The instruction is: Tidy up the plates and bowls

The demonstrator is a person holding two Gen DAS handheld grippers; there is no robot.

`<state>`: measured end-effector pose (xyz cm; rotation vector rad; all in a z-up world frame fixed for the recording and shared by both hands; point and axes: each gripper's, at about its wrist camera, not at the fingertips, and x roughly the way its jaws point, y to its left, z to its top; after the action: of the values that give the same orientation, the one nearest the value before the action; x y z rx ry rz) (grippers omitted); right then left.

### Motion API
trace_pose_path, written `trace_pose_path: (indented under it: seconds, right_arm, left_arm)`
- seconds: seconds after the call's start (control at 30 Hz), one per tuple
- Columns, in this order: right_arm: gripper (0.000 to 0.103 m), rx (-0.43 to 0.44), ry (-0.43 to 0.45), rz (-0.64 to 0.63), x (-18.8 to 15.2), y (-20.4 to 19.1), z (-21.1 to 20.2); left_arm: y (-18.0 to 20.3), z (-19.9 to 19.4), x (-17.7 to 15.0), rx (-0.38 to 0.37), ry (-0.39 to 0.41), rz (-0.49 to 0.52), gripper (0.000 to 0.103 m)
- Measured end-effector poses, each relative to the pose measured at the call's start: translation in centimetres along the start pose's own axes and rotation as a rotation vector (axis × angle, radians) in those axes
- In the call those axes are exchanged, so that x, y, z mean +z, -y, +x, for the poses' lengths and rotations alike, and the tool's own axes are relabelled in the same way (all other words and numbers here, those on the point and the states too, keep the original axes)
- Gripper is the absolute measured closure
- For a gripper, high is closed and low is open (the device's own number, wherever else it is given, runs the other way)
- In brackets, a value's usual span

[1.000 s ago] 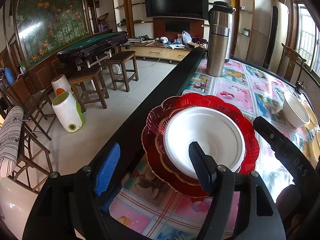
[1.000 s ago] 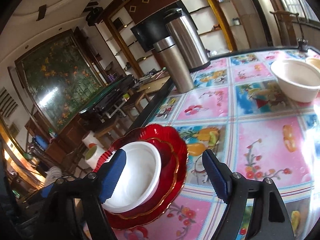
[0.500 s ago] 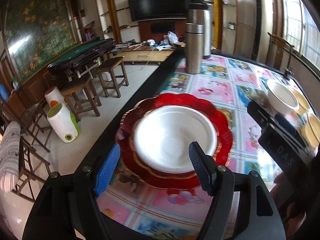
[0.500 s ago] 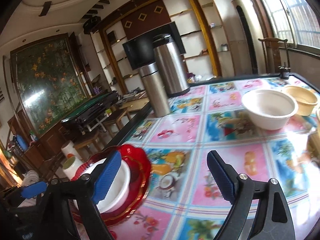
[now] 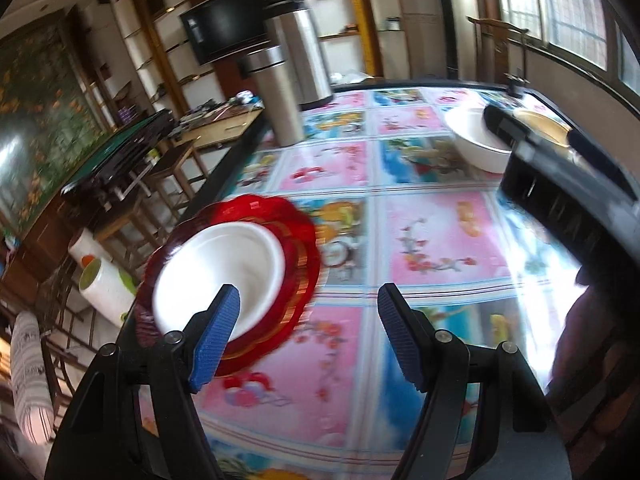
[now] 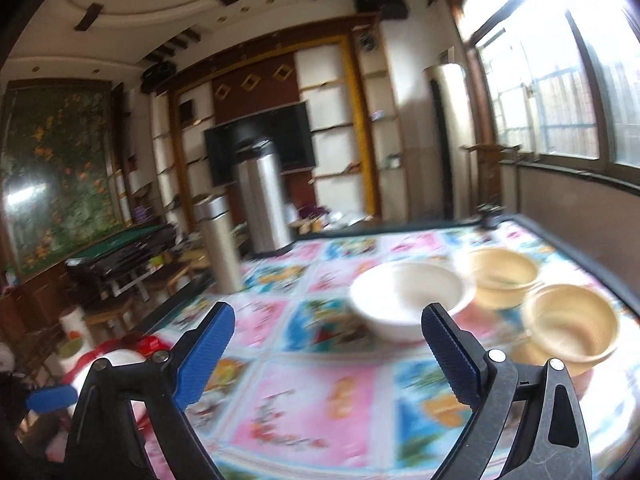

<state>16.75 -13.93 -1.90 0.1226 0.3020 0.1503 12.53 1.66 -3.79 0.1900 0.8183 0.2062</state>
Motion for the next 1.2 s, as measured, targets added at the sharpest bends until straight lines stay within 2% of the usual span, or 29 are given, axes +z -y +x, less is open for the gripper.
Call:
trace_pose_path:
  seconds: [0.23,0.43,0.63,0.73,0.87,1.07,1.2]
  right_arm:
    - [0.002,-0.209,0.115,0.041,2.3,9.2,-2.1]
    - [0.002,-0.355,0.145,0.141,3.6,16.4,-3.4]
    - [0.0,-0.524,0.2,0.212,4.3,19.8,-4.4]
    - [0.0,-0.585,0.183,0.245,4.2,21.3,-3.9]
    - [0.0,-0.694,0.13,0.262,3.9,22.8,-2.8]
    - [0.0,-0.877,0.066,0.189,3.3,23.4,-0.6]
    - [0.0,-0.929,-0.008,0.181,2.7,24.6,0.5]
  left_arm:
    - [5.1,-1.5,1.5,-0.052,0.066,0.082,0.031]
    - [10.2,-2.3,3.7,-0.12,0.137,0.113,0.031]
    - [15.2,-0.7,6.8,-0.221,0.173,0.091,0.028]
    - [16.9,0.9,8.3,-0.272,0.148,0.056,0.028]
    - [18.3,3.3,8.8,-0.298,0.12,0.027,0.028]
    - [18.0,5.9,7.7,-0.336,0.024,0.073,0.028]
    - [17.2,5.2,7.7,-0.372,0.02,0.049,0.028]
